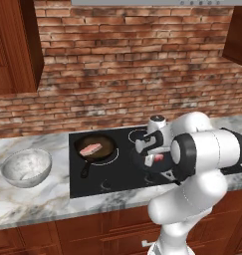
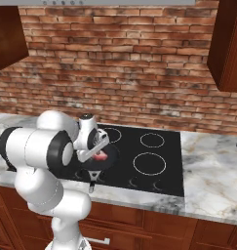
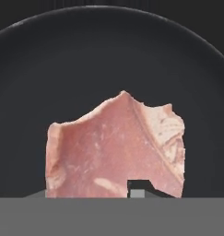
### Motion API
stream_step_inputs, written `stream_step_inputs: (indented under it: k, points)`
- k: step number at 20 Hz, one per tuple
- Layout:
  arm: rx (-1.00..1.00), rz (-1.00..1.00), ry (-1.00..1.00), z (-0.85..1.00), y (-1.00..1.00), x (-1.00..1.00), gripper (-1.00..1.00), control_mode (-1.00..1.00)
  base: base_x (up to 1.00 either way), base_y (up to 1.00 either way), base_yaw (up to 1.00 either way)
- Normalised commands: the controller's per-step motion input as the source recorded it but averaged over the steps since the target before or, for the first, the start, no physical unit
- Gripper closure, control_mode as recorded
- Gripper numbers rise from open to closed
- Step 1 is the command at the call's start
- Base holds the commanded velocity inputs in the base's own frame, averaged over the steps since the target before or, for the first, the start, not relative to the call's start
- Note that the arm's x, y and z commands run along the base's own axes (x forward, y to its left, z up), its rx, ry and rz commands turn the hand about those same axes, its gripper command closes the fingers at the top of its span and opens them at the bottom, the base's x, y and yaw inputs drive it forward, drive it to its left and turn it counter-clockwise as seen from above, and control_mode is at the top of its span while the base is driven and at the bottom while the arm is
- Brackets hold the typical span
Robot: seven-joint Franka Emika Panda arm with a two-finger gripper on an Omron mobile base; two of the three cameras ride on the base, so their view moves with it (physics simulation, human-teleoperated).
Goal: Place one of the steaks on the plate and the other in the bowl. Then place the bowl in the fridge.
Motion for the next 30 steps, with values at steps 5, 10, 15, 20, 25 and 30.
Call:
stream_step_inputs:
  k: [5,10,15,20,25,30]
  points:
    - [-0.02,0.0,-0.11,0.49,0.22,-0.37,1.0,-1.0,0.0,0.0,0.0]
    - [-0.06,-0.02,-0.1,0.72,0.3,-0.65,1.0,-1.0,0.0,0.0,0.0]
    - [-0.16,-0.04,-0.02,0.8,0.16,-0.44,1.0,-1.0,0.0,0.0,0.0]
    - [-0.18,-0.02,0.0,0.94,0.11,-0.47,1.0,-1.0,0.0,0.0,0.0]
    - [0.0,-0.01,0.06,0.11,-0.15,-0.74,1.0,-1.0,0.0,0.0,0.0]
    - [0.08,-0.05,0.07,0.03,-0.13,-0.65,1.0,-1.0,0.0,0.0,0.0]
